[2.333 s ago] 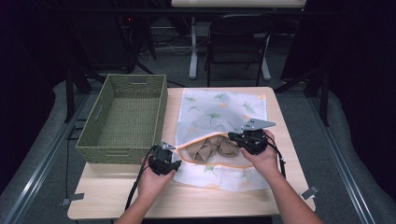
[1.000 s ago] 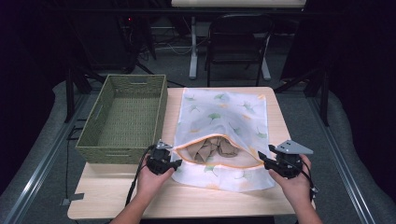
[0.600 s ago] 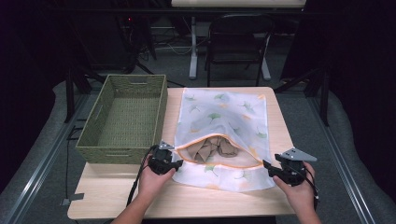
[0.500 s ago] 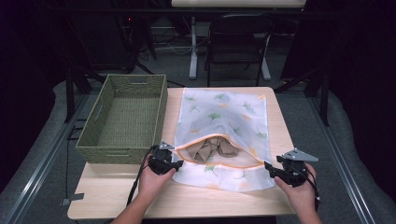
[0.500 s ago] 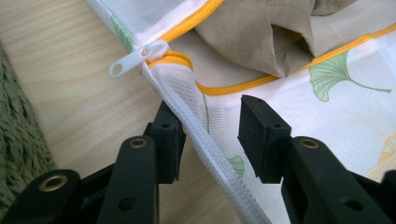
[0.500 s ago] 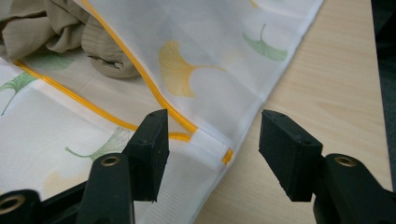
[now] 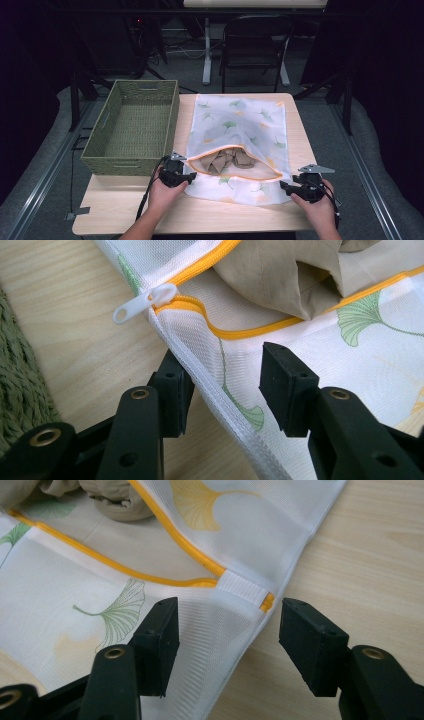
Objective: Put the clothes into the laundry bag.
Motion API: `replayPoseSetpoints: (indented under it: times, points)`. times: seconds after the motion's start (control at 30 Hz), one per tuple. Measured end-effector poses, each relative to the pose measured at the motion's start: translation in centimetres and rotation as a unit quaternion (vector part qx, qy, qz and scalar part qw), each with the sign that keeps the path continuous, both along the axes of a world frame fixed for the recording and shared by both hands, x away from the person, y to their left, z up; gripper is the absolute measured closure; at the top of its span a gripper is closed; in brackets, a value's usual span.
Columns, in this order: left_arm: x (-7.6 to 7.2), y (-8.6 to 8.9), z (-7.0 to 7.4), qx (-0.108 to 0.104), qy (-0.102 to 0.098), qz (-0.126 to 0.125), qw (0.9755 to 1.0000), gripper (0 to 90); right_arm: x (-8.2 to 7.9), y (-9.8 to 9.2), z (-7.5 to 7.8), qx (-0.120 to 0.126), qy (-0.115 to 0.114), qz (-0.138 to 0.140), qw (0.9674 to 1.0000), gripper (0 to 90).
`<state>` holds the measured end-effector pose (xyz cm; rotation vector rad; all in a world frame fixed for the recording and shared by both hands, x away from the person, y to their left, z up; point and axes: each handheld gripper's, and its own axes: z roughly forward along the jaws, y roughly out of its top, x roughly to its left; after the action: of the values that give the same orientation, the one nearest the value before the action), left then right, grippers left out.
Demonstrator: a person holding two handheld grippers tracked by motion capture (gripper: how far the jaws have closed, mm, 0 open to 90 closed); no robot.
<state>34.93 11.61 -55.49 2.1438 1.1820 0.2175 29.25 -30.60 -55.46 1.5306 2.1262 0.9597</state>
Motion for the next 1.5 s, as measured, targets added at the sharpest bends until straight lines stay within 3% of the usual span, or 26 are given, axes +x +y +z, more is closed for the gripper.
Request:
replayPoseSetpoints:
  times: [0.33, 0.97, 1.5]
  points:
    - [0.01, -0.06, -0.08, -0.002, 0.002, 0.003, 1.0000, 56.0, 0.20, 0.09, -0.90, 0.014, 0.029, 0.000, 0.9995, 44.4]
    - [0.07, -0.05, -0.17, 0.001, 0.001, 0.003, 1.0000, 56.1, 0.17, 0.40, -0.87, 0.015, 0.034, 0.020, 0.9991, 68.4]
    - [0.15, -0.04, -0.14, 0.000, 0.008, 0.008, 0.9999, 73.1, 0.06, 0.75, -0.43, 0.003, 0.024, 0.044, 0.9987, 85.4]
